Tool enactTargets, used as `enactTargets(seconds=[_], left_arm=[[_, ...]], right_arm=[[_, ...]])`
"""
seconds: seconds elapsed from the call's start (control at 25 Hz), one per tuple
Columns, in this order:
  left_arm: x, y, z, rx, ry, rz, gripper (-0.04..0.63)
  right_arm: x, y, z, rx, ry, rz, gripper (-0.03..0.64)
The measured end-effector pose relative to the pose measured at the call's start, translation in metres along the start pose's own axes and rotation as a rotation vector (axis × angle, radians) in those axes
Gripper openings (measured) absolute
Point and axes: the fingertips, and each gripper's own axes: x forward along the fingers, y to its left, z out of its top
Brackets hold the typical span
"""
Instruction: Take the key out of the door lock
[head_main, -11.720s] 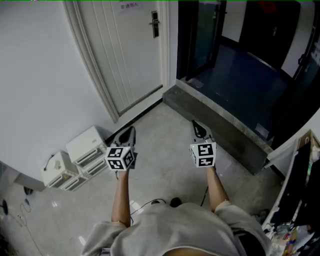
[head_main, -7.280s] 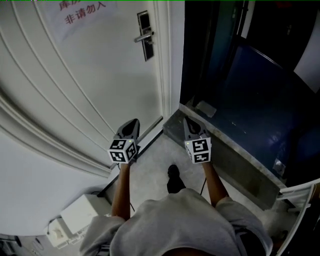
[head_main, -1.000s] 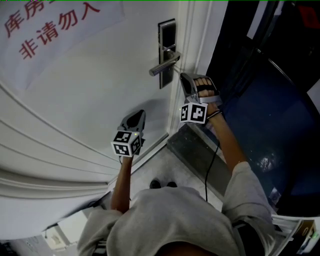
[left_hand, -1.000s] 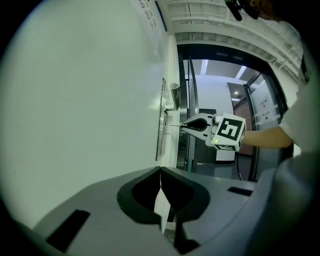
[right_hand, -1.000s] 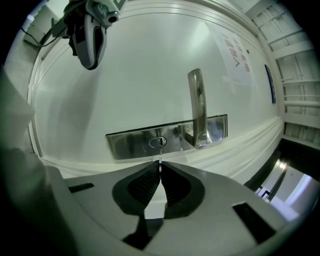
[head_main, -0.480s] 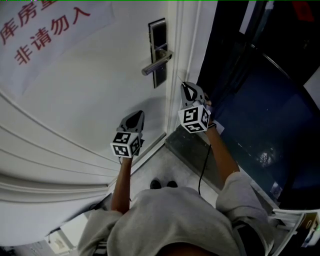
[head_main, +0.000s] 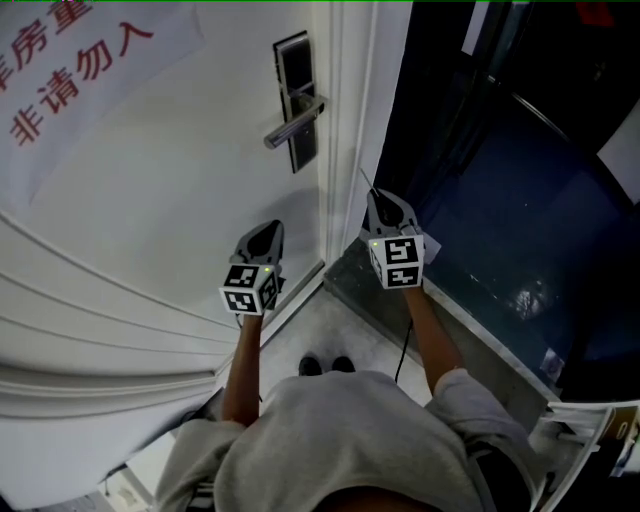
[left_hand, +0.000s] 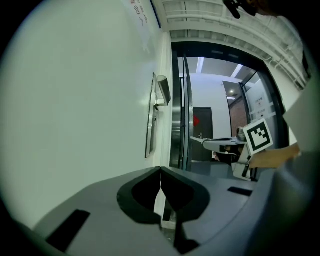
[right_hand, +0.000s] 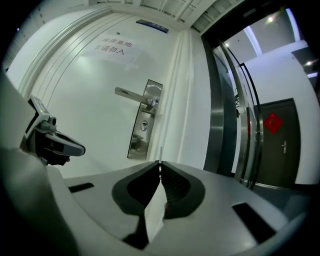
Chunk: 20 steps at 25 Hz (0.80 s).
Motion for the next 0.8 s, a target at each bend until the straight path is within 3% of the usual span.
enactTargets(seconds=[0.4,0.8], left_arm=[[0.006,-0.010,0.001,-0.001,-0.013,-0.019,0.018],[0.006,-0.017,-0.004,-0.017,-0.007,-0.028,0.018]], right_arm=[[-0.047,-0.021,-0.047,0.067,0.064,-0.072,0.029],[-0.065,-0.015,-0.060,0.097,0.075,-0.082,0.029]])
